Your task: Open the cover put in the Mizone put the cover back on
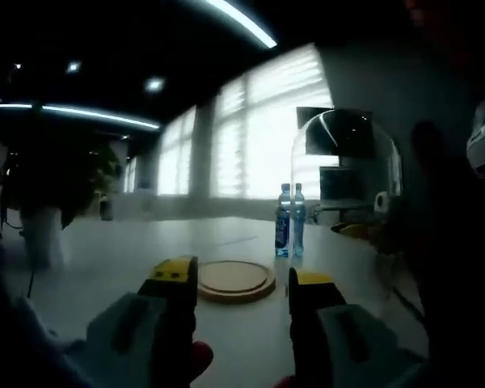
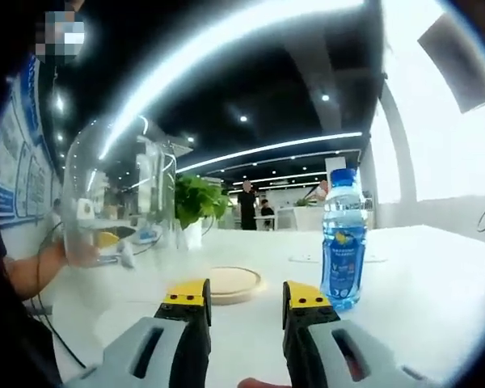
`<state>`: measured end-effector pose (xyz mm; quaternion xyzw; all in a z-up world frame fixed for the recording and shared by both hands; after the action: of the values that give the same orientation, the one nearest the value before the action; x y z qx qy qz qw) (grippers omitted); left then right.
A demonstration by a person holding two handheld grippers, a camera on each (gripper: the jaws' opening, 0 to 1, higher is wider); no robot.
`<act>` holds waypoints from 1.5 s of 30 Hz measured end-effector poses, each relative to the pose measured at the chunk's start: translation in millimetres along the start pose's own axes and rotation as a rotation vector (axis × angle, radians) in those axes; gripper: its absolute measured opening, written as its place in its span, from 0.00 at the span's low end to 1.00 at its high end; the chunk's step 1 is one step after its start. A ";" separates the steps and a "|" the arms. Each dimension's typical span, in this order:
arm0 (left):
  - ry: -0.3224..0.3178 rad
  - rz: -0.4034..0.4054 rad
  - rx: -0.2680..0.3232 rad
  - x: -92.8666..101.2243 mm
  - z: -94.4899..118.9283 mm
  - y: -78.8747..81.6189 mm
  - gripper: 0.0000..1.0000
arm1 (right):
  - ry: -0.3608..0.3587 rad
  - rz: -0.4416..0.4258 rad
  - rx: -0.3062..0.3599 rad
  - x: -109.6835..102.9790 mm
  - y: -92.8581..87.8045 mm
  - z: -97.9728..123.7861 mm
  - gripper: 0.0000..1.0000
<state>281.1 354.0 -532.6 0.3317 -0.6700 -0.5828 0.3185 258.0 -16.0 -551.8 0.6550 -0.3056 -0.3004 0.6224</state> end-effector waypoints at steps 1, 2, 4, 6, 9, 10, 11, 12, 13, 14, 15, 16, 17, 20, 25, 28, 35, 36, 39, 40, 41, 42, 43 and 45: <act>-0.006 -0.004 -0.001 -1.1 -3.9 0.4 0.34 | -0.005 -0.001 -0.005 0.5 0.7 0.2 0.26; -0.018 -0.012 -0.003 -1.9 -7.4 -0.1 0.34 | -0.011 -0.001 -0.006 0.9 1.5 0.8 0.26; -0.026 -0.019 -0.023 -3.4 -12.9 -3.5 0.34 | -0.020 -0.009 0.003 1.6 3.6 2.0 0.26; -0.030 -0.023 -0.035 -3.9 -17.6 -6.2 0.34 | -0.023 -0.028 0.015 2.5 5.4 2.6 0.25; -0.061 -0.058 -0.048 1.8 -22.4 -2.6 0.35 | -0.026 -0.024 0.028 4.5 7.6 2.1 0.23; -0.076 -0.074 -0.046 3.8 -23.9 0.2 0.35 | -0.031 -0.002 0.034 5.6 8.8 1.7 0.23; -0.088 -0.083 -0.046 5.3 -25.8 2.8 0.35 | -0.043 0.021 0.036 6.6 9.2 0.9 0.23; -0.101 -0.091 -0.042 6.4 -27.6 4.8 0.35 | -0.059 0.052 0.023 8.0 8.1 0.1 0.23; -0.111 -0.093 -0.044 7.1 -28.8 5.4 0.35 | -0.069 0.082 0.006 8.7 6.2 -1.3 0.23; -0.127 -0.099 -0.047 8.2 -31.3 5.7 0.36 | -0.078 0.093 0.004 8.8 4.4 -3.0 0.23; -0.137 -0.102 -0.045 8.6 -33.3 5.5 0.36 | -0.077 0.092 0.003 8.1 2.4 -4.7 0.23; -0.140 -0.104 -0.051 8.8 -35.8 5.2 0.37 | -0.077 0.092 0.001 8.4 1.9 -5.6 0.23; -0.136 -0.108 -0.055 8.6 -38.2 4.9 0.38 | -0.076 0.075 -0.001 8.8 1.8 -6.3 0.23; -0.131 -0.108 -0.074 6.3 -42.6 5.5 0.38 | -0.085 0.046 0.014 8.2 8.4 -6.8 0.23; -0.129 -0.073 -0.073 5.1 -44.0 3.3 0.38 | -0.137 0.067 -0.052 11.5 6.3 -6.8 0.23; -0.118 -0.025 -0.089 0.3 -42.3 -6.9 0.38 | -0.151 0.074 -0.082 8.3 -0.8 -8.8 0.23; -0.094 0.025 -0.084 -3.6 -35.3 -8.1 0.35 | -0.184 0.027 -0.096 7.9 -9.0 -9.2 0.26; -0.092 0.017 -0.082 -2.7 -35.2 -7.8 0.35 | -0.187 0.030 -0.095 8.1 -8.6 -9.1 0.27; -0.099 0.020 -0.103 0.0 -34.9 -10.2 0.34 | -0.208 0.022 -0.085 10.0 -7.1 -8.2 0.27; -0.108 0.024 -0.105 2.2 -35.6 -11.9 0.35 | -0.212 0.022 -0.082 10.6 -6.7 -7.8 0.27; -0.111 0.020 -0.106 3.8 -35.9 -12.8 0.35 | -0.213 0.020 -0.080 11.4 -6.5 -7.4 0.27; -0.115 0.003 -0.112 5.4 -36.0 -14.0 0.35 | -0.209 0.014 -0.078 11.5 -6.3 -7.1 0.27; -0.121 -0.005 -0.116 6.4 -35.9 -15.2 0.35 | -0.204 0.012 -0.074 11.0 -5.8 -7.1 0.27; -0.120 -0.021 -0.109 6.4 -35.4 -14.3 0.35 | -0.204 0.031 -0.075 10.4 -4.8 -7.2 0.28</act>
<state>307.3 327.2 -542.4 0.2853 -0.6516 -0.6405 0.2895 270.3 -19.4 -556.5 0.5926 -0.3661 -0.3672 0.6164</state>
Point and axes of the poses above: the point that each gripper's makers call its tool centre point, and the gripper's own axes: z roughly backward along the fingers, x roughly to its right, y roughly out of its top, the point moved 6 cm from there along z, roughly backward along the fingers, and after that the axes turned 9 degrees about y, right-handed, at the moved point
